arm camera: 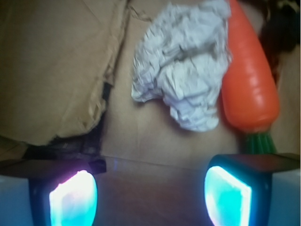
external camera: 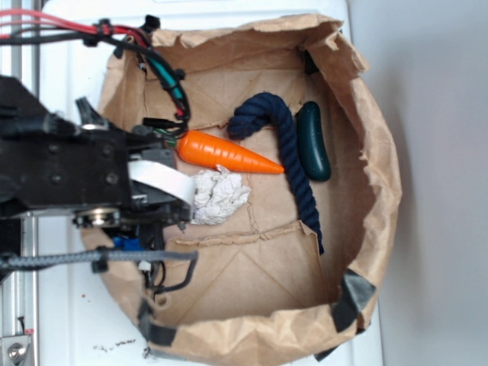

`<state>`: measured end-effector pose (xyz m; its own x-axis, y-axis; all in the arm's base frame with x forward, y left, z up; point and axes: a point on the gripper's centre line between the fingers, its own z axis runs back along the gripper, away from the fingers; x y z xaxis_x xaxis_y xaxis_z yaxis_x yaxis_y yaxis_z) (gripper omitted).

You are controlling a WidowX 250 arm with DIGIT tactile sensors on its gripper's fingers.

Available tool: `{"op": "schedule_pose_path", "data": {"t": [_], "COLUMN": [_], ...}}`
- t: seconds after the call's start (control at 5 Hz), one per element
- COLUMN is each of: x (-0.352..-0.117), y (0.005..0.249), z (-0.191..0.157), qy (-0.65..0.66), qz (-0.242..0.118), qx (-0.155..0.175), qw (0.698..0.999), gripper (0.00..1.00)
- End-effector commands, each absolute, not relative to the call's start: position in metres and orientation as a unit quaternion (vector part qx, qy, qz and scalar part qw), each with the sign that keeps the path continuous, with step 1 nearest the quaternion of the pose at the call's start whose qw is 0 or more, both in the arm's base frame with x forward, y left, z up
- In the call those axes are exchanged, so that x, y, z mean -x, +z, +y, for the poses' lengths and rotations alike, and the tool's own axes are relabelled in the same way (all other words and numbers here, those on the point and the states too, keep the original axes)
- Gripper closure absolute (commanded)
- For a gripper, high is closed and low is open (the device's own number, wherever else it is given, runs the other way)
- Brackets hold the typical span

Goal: Grab the white paper.

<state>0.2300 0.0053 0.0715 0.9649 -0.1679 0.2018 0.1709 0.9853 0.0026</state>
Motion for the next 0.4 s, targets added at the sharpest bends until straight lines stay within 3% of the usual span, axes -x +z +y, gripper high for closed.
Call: {"op": "schedule_pose_path", "data": {"t": [0.0,0.2], "x": [-0.2597,-0.2669], "y": [0.101,0.1077], "z": [0.0207,0.0156], "qy": [-0.063,-0.057], "qz": [-0.122,-0.122], "qx": [0.01,0.015], "qw": [0.99,0.991], "gripper": [0.0,0.0]}}
